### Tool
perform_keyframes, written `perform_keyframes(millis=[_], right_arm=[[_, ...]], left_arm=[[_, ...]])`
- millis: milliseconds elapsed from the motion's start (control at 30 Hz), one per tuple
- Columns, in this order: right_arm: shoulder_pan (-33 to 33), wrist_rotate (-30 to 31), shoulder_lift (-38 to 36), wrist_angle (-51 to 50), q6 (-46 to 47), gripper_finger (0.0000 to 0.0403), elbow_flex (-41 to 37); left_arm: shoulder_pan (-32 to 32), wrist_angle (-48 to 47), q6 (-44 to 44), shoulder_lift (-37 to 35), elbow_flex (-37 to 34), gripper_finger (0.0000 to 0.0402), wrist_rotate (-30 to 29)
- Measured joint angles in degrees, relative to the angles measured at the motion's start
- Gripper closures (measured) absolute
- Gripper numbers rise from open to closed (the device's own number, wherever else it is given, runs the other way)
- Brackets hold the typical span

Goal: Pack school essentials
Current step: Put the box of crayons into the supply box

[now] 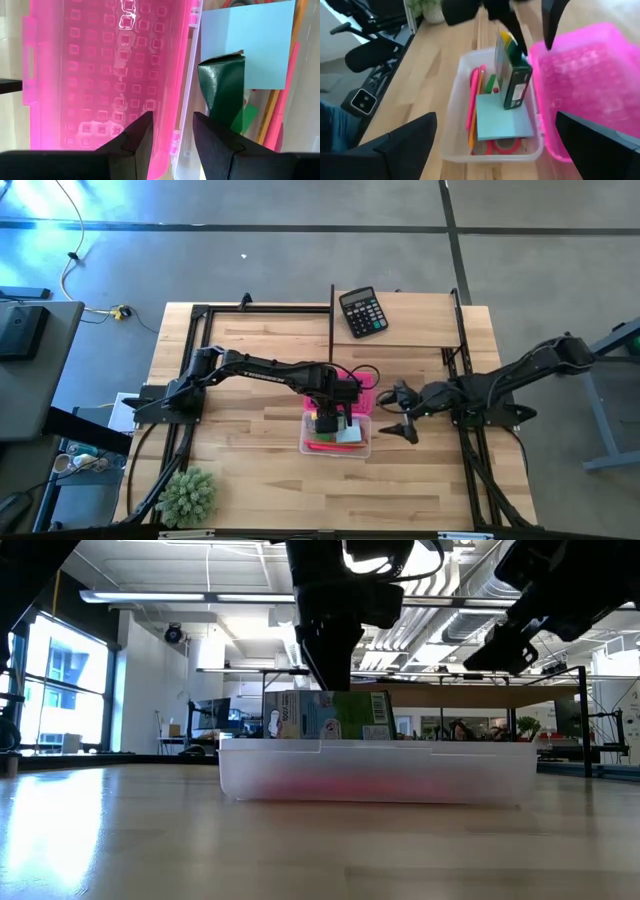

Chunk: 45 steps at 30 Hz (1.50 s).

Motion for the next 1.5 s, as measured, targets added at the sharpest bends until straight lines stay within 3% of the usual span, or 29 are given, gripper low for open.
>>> perform_keyframes(millis=[400, 833, 1033, 1367, 1500], right_arm=[[0.88, -2.89, 13.9, 10.16, 3.35, 0.0004, 0.0], [2.67, -3.28, 21.78, 13.66, 3.85, 0.0017, 0.02], [2.64, -3.06, 25.3, 17.09, 3.87, 0.009, 0.02], [2.64, -3.05, 28.06, 18.75, 3.87, 0.027, 0.04], [2.62, -3.02, 28.07, 18.73, 3.83, 0.0325, 0.04]], left_arm=[[-0.02, 0.06, 0.02, 0.0, 0.0, 0.0275, 0.0], [-0.02, 0.17, 0.0, 0.0, 0.0, 0.0275, 0.02], [-0.02, 0.15, 0.0, 0.0, 0.0, 0.0275, 0.02], [-0.03, 0.17, 0.0, -0.02, 0.0, 0.0275, 0.04], [-0.06, 0.2, 0.0, -0.02, 0.0, 0.0275, 0.06]])
